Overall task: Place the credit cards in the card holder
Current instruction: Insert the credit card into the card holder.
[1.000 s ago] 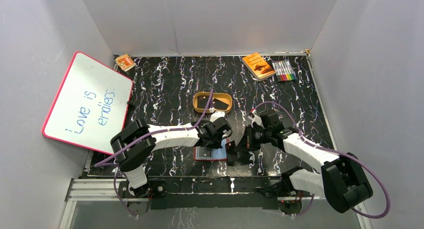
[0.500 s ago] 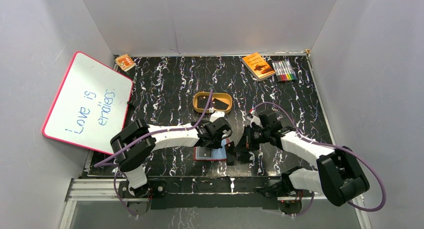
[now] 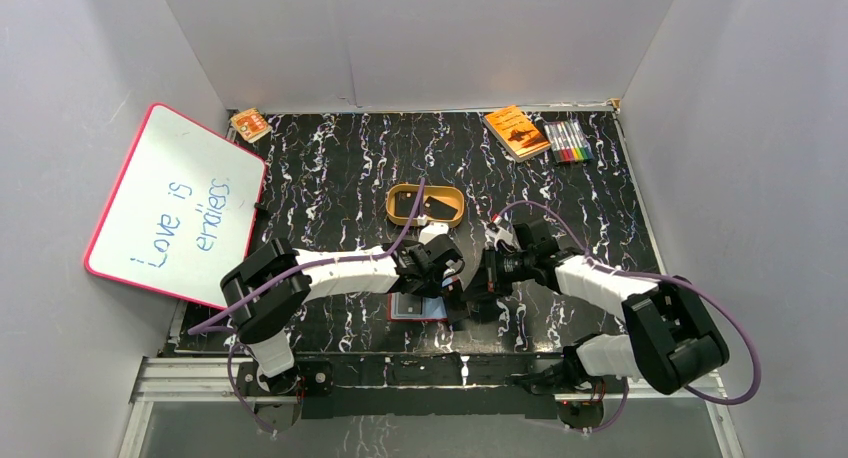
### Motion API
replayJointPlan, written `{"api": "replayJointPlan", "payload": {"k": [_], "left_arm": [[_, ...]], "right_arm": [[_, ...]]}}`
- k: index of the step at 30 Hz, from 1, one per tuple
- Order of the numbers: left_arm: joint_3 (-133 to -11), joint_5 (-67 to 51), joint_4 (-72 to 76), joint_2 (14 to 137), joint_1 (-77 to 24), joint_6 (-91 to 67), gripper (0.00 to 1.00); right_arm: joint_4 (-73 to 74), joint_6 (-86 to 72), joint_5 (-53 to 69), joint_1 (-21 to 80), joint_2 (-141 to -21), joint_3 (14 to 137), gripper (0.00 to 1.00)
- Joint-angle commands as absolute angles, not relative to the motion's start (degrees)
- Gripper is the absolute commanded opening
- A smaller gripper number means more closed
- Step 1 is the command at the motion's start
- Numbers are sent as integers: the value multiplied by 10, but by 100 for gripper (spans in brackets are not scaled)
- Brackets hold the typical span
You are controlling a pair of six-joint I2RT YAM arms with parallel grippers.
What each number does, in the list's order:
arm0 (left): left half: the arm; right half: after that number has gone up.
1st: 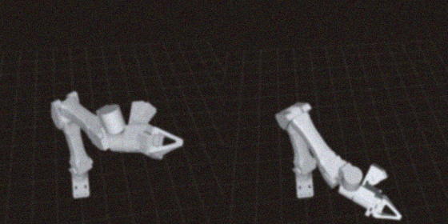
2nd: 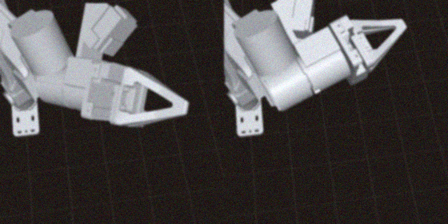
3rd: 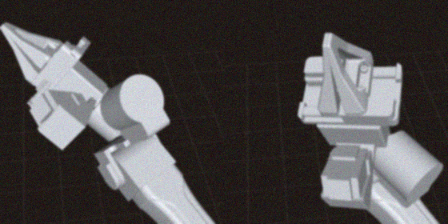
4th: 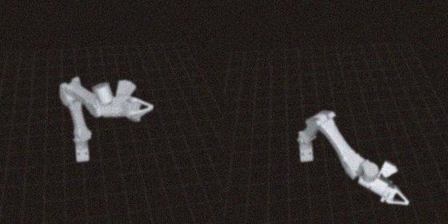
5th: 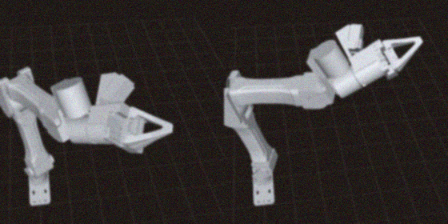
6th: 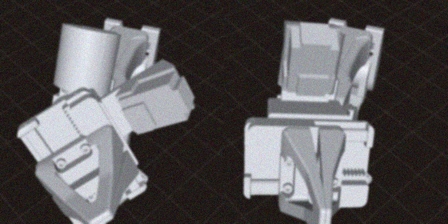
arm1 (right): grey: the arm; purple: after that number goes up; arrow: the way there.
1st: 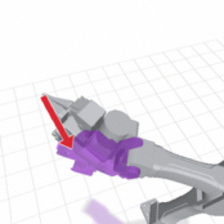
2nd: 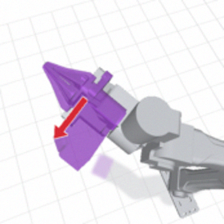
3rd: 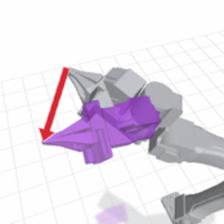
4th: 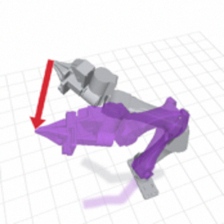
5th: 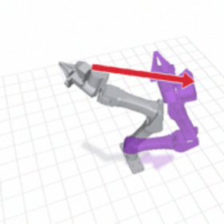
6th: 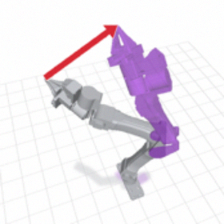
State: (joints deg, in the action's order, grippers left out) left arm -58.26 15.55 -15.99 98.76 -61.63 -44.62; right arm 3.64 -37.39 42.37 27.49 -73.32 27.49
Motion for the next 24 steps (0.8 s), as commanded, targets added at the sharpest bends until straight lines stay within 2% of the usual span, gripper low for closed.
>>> {"api": "replayJointPlan", "payload": {"k": [1,11,24], "left_arm": [[-587,175,-247,973,-619,-440,8],[-604,184,-267,944,-619,-442,15],[-634,204,-301,893,-619,-447,19]], "right_arm": [[5,-376,454,279,-749,295,0],[5,-385,451,286,-778,298,0],[-40,-402,452,311,-808,312,0]]}}
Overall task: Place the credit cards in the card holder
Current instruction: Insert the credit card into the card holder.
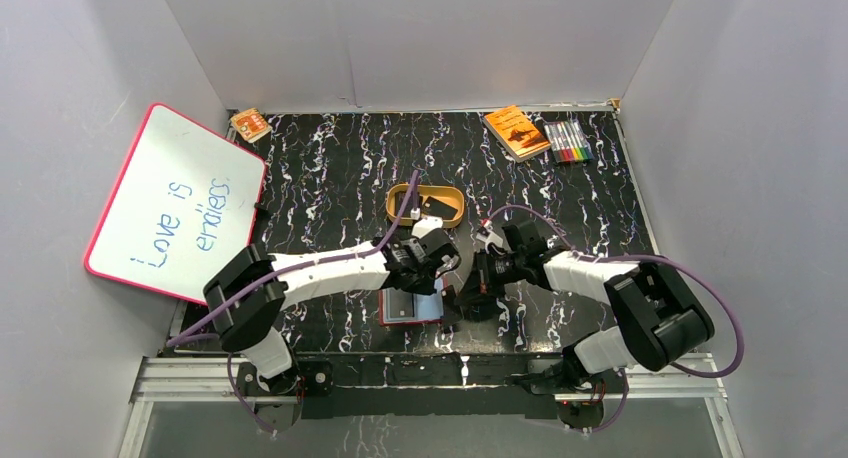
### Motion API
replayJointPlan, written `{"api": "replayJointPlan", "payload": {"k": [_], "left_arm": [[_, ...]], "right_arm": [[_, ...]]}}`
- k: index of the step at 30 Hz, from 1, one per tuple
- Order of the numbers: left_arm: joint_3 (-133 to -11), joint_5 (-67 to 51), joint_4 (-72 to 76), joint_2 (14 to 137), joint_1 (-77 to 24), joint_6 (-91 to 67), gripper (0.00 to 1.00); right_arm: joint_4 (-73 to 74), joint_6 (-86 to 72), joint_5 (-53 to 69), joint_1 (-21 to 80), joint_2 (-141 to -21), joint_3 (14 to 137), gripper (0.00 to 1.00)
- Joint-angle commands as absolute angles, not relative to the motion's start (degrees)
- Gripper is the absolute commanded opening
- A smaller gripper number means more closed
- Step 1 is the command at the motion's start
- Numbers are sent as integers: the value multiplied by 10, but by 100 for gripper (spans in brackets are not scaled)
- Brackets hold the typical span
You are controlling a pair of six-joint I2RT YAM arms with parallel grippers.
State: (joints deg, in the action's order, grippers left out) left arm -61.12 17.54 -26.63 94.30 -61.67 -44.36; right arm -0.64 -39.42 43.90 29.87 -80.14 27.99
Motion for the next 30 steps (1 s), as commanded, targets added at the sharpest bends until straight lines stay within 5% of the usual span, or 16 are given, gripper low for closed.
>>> {"api": "replayJointPlan", "payload": {"k": [1,23,27,30], "left_arm": [[-633,213,-307,882,-619,-453,20],[-426,291,-297,617,-614,-584,25],[-429,294,-275,646,-613,-579,25],[-426,294,-243,666,-603,-561,25]], "right_arm": [[-41,-404,451,315,-810,314,0],[-88,-453,380,440,-936,417,0],[-63,-449,363,440,-894,418,0],[-4,-438,256,423,-755,367,0]]}}
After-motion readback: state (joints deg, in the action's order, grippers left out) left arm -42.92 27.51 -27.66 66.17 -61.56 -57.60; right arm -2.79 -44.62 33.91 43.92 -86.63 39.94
